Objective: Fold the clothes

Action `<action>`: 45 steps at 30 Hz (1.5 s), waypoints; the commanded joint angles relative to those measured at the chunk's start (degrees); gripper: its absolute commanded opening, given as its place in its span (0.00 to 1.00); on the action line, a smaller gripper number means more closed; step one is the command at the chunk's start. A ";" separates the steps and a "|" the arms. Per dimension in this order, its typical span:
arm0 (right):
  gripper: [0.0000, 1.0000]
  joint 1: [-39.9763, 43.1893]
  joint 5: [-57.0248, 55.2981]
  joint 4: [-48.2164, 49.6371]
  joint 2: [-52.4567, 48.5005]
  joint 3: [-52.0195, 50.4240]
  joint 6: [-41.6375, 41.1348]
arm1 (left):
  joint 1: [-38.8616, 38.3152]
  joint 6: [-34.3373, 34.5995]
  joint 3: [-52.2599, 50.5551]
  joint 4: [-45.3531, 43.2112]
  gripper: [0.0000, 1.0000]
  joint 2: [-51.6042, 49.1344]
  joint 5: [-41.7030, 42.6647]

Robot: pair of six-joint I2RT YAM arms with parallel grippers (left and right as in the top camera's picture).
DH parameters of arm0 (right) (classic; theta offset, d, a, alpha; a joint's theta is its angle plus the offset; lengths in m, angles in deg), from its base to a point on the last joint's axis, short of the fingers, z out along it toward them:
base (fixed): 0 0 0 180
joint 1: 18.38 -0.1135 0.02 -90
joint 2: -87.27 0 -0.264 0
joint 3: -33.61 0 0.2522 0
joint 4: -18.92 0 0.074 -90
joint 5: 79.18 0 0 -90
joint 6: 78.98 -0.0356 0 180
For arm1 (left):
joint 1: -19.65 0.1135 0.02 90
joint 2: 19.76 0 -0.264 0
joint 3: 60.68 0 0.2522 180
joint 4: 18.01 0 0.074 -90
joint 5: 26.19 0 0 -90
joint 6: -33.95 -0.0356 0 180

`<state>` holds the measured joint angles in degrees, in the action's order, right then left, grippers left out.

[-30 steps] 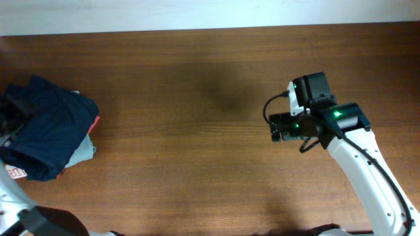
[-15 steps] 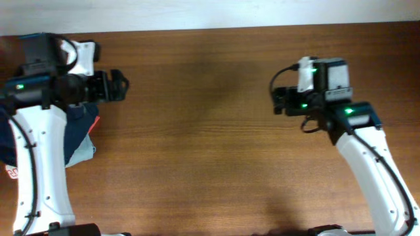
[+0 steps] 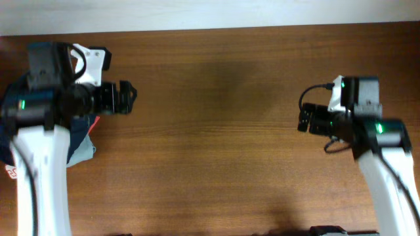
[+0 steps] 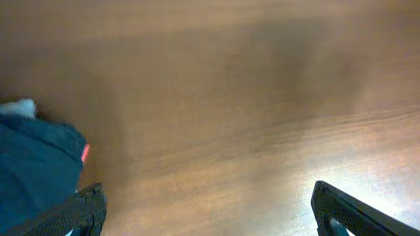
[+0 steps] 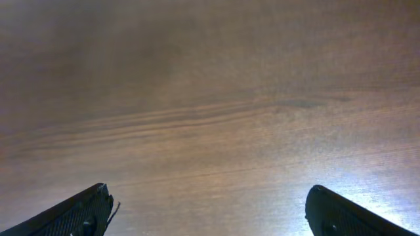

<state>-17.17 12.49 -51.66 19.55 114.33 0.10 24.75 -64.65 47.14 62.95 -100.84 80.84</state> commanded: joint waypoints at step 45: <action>0.99 -8.33 1.77 2.60 38.71 -20.79 -2.25 | -2.38 -1.36 -40.79 2.51 0.99 52.39 -0.52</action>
<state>-25.19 13.91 -49.26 57.86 93.94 -2.06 22.50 -65.35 6.53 65.44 -48.78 80.25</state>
